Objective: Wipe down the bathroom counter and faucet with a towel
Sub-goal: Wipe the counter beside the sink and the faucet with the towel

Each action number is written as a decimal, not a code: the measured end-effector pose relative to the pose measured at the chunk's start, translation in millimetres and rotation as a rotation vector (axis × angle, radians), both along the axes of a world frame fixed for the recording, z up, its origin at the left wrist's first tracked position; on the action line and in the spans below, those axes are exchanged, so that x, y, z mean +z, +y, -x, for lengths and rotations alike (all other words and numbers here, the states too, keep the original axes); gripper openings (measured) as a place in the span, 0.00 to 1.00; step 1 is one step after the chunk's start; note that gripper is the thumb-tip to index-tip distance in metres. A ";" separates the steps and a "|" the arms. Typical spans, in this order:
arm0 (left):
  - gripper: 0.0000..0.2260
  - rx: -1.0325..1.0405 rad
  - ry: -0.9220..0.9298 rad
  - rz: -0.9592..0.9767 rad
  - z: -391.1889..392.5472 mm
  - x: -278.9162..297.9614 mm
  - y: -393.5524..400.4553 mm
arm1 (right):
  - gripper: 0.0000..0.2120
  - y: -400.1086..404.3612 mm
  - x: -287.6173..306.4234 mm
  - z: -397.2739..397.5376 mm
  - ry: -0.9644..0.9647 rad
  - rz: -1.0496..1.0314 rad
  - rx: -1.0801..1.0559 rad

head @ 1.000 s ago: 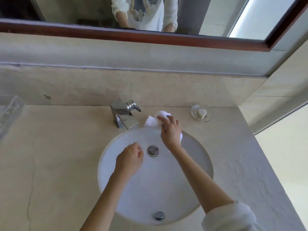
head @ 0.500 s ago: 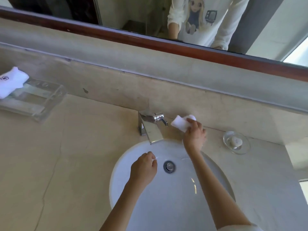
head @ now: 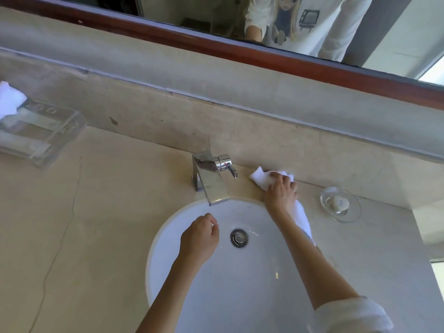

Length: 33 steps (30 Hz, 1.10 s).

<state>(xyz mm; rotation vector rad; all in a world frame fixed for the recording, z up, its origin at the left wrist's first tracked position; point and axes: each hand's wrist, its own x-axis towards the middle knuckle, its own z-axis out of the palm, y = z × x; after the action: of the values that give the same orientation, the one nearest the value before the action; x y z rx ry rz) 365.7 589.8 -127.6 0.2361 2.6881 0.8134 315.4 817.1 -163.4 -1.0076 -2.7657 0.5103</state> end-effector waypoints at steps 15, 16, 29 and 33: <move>0.10 -0.019 0.011 0.016 -6.6 6.6 -4.4 | 0.21 -76.9 8.5 -35.6 -0.184 0.143 0.924; 0.11 -0.019 0.012 0.024 -3.4 7.6 -3.5 | 0.22 -80.2 6.5 -44.8 -0.273 0.166 0.973; 0.08 -0.150 0.004 0.005 0.4 18.4 16.5 | 0.26 30.5 36.4 -83.5 0.141 0.276 -0.047; 0.08 -0.185 0.009 0.009 -3.2 12.5 19.1 | 0.25 59.3 44.5 -64.2 0.160 0.522 -0.180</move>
<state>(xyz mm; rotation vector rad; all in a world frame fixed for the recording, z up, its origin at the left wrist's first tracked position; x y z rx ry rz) 368.9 608.9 -115.1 0.4786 2.6288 0.7451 379.6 876.4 -119.0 -1.2326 -2.4160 1.2621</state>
